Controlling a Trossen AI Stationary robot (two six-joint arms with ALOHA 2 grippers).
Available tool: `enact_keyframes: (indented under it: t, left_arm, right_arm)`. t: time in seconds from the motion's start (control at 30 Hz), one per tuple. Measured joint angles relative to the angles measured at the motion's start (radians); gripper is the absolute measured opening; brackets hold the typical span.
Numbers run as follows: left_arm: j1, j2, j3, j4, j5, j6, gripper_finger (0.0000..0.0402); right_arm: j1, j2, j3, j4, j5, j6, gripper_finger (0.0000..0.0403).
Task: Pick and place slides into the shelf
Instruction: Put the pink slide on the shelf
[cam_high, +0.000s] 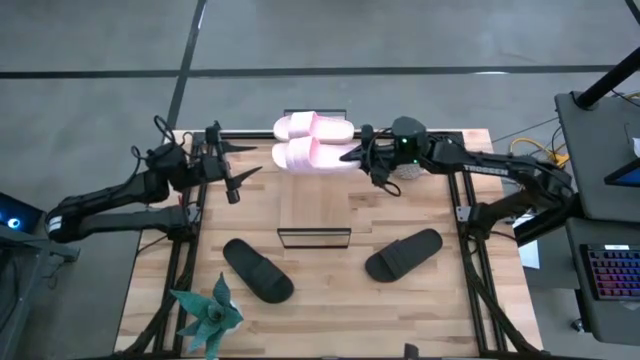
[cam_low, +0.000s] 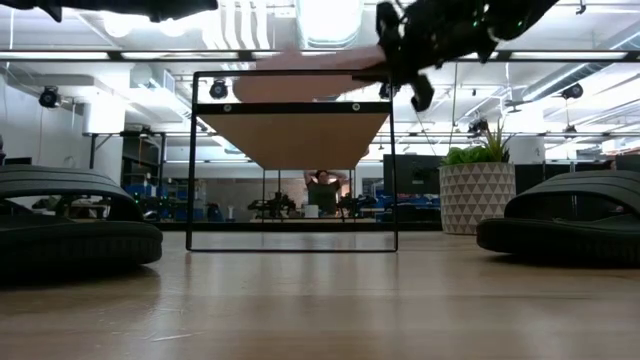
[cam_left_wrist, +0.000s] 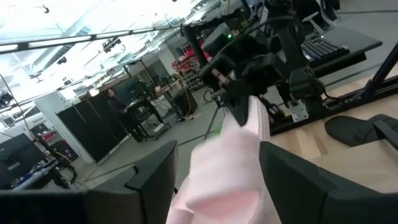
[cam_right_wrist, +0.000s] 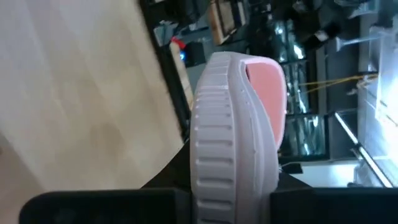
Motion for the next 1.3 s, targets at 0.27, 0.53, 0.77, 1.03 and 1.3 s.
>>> enact_keyframes:
  t: [0.27,0.53,0.77,1.03,1.3]
  left_arm:
    - [0.000,0.040,0.000,0.000,0.000,0.003,0.0211]
    - [0.000,0.051,0.000,0.000,0.000,0.003,0.0211]
    - [0.000,0.057,0.000,0.001,0.000,0.001,0.0211]
    - [0.000,0.070,0.001,0.001,0.000,0.000,0.0211]
    - [0.000,0.075,0.003,0.001,0.000,0.001,0.0211]
  right_arm:
    - [-0.040,0.124,0.042,0.013,-0.034,-0.001,0.0047]
    - [-0.084,0.177,0.061,0.008,-0.036,-0.028,0.0047]
    - [-0.097,0.179,0.063,-0.013,-0.009,0.068,0.0108]
    - [-0.093,0.167,0.063,-0.063,0.219,0.260,0.0199]
    - [-0.084,0.165,0.072,-0.209,0.224,0.352,0.0215]
